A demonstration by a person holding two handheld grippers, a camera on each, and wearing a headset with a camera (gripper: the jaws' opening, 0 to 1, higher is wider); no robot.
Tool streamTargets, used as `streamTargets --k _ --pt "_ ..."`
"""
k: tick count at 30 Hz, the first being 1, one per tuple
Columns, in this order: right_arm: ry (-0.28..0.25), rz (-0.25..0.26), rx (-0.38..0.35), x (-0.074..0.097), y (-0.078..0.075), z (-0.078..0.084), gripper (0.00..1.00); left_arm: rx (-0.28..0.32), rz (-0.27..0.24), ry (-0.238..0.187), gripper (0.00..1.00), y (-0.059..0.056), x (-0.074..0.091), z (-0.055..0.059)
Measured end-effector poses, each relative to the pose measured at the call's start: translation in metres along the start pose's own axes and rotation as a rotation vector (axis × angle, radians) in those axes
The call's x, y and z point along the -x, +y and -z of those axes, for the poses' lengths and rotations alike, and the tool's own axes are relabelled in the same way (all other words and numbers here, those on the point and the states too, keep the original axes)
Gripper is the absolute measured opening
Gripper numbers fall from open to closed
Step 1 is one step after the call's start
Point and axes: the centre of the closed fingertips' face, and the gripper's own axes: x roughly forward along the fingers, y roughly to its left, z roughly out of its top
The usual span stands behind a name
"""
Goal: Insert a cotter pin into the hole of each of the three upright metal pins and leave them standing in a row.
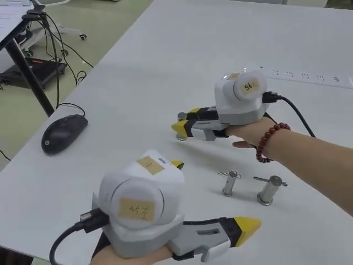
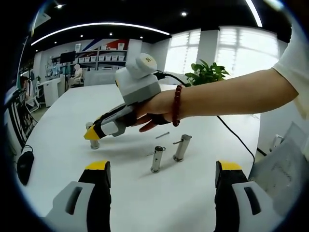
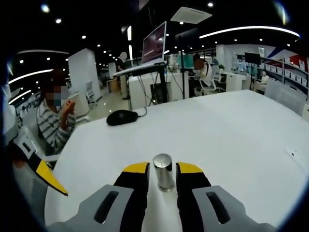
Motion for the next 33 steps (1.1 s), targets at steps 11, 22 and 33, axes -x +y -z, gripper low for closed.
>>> streamTargets --k 11,22,33 --pt "0.002 0.008 0.000 0.001 -0.001 0.000 0.16 0.005 -0.003 -0.014 0.89 0.001 0.000 -0.003" --pt "0.026 0.032 0.045 0.001 -0.007 0.000 0.14 0.003 -0.011 -0.017 0.89 0.003 0.001 -0.004" --pt "0.058 0.049 0.051 0.011 -0.011 0.005 0.14 -0.004 -0.011 -0.018 0.88 0.004 0.000 -0.005"
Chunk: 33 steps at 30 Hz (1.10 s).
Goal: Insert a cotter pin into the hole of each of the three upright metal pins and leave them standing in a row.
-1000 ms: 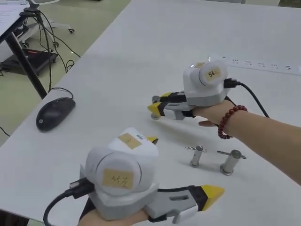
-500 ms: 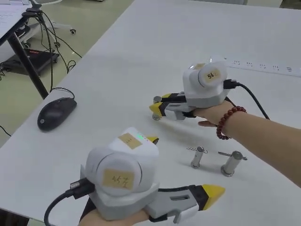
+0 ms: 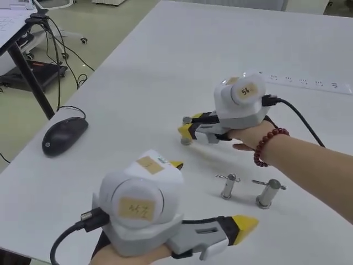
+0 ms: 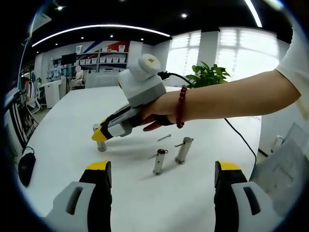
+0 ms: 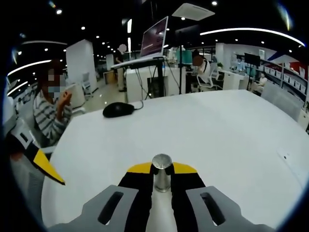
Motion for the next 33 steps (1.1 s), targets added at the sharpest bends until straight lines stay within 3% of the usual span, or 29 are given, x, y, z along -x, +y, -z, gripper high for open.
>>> streamTargets --k 21,33 --pt "0.034 0.030 -0.015 0.044 -0.010 0.014 0.14 -0.019 0.029 -0.030 0.91 -0.007 0.000 -0.008" --pt "0.043 0.080 -0.032 0.086 -0.016 0.030 0.14 -0.045 0.047 -0.016 0.92 -0.013 -0.001 -0.006"
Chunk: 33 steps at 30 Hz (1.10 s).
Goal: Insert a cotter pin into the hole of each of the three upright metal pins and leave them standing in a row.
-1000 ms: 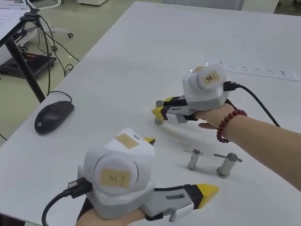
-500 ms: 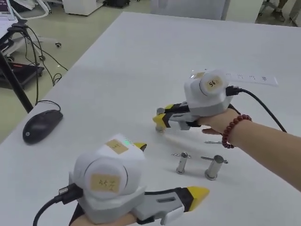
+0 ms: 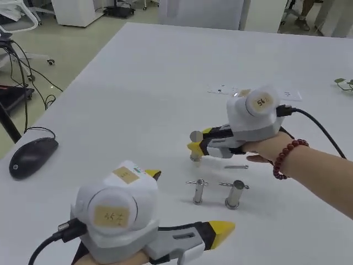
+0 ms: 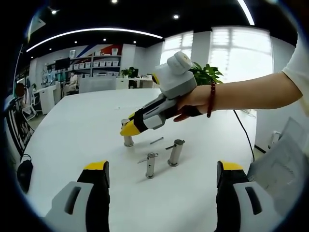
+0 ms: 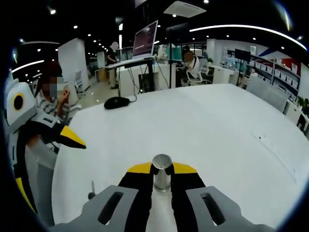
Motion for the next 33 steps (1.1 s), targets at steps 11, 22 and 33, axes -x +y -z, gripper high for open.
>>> streamTargets --k 11,22,33 --pt "0.009 0.049 -0.039 0.029 -0.010 0.018 0.14 -0.009 0.011 0.006 0.92 -0.003 -0.001 0.001" --pt "0.003 0.098 -0.072 0.062 -0.013 0.030 0.14 -0.014 0.016 0.007 0.91 -0.005 -0.002 0.001" --pt "0.012 0.138 -0.097 0.088 -0.018 0.051 0.14 -0.021 0.019 0.014 0.89 -0.007 -0.002 0.003"
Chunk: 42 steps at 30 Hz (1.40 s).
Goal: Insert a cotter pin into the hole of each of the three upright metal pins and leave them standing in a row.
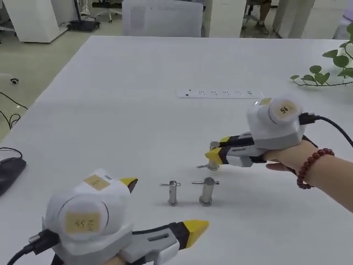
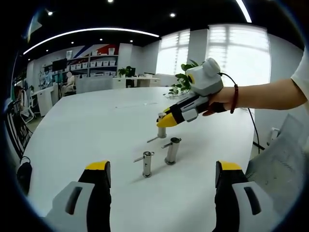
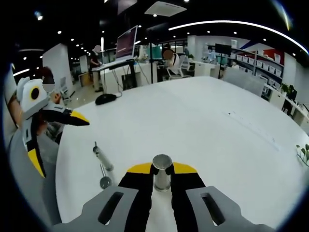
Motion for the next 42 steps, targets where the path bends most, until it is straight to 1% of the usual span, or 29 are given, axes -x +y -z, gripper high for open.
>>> streamTargets --k 6,15,21,25,31,42 --pt "0.005 0.016 -0.010 0.011 -0.002 0.011 0.14 -0.005 0.007 0.006 0.89 -0.003 -0.001 0.001" --pt "0.014 0.031 -0.021 0.024 0.000 0.025 0.14 -0.005 0.009 0.010 0.88 -0.004 -0.001 0.002" --pt "0.018 0.031 -0.025 0.028 0.001 0.032 0.14 -0.009 0.011 0.010 0.88 -0.005 -0.001 0.002" --pt "0.014 0.032 -0.042 0.030 0.003 0.038 0.14 -0.005 0.009 0.004 0.88 -0.004 -0.001 0.001" --pt "0.017 0.034 -0.050 0.031 0.006 0.043 0.14 -0.004 0.006 0.012 0.88 -0.003 -0.001 0.003" --pt "0.026 0.030 -0.064 0.033 0.017 0.055 0.14 -0.006 0.007 0.013 0.87 -0.004 -0.001 0.003"
